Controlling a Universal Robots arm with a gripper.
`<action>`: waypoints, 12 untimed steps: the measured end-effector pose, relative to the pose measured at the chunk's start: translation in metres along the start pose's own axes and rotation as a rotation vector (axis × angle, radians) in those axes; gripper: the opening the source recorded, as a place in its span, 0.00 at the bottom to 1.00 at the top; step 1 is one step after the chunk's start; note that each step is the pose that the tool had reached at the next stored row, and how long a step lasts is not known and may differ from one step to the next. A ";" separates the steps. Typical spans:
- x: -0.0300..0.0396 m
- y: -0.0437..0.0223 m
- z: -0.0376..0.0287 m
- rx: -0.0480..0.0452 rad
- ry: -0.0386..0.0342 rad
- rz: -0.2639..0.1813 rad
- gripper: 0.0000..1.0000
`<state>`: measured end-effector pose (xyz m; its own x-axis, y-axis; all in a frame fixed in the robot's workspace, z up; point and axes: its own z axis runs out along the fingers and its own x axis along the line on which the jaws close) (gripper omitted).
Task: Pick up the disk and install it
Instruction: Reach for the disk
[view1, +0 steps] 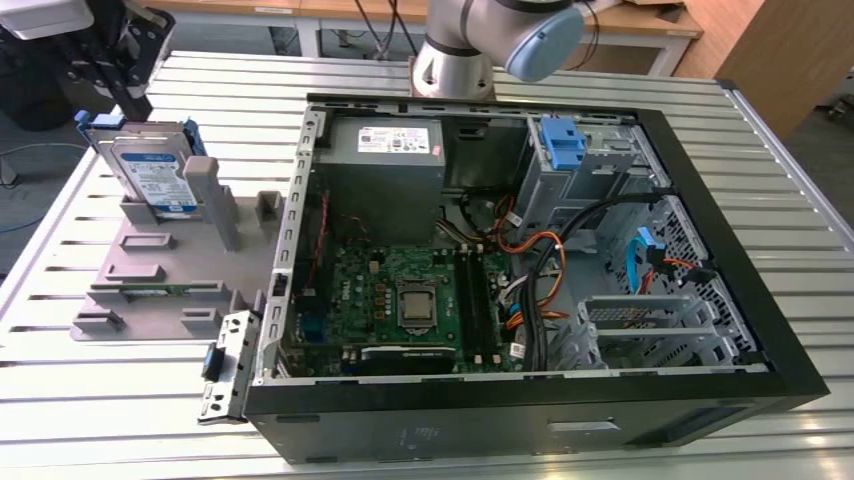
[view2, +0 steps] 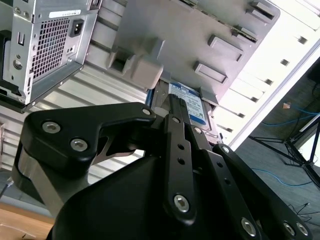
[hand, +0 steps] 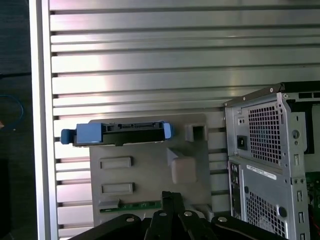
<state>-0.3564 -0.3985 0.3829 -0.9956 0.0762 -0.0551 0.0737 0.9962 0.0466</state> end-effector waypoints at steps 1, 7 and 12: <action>0.0017 0.0001 0.0004 0.0000 0.0000 0.000 0.11; 0.0077 0.0038 0.0048 -0.0001 -0.0002 0.000 0.11; 0.0098 0.0062 0.0076 0.0000 -0.0001 0.000 0.11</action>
<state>-0.3653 -0.3912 0.3750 -0.9956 0.0762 -0.0552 0.0736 0.9962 0.0465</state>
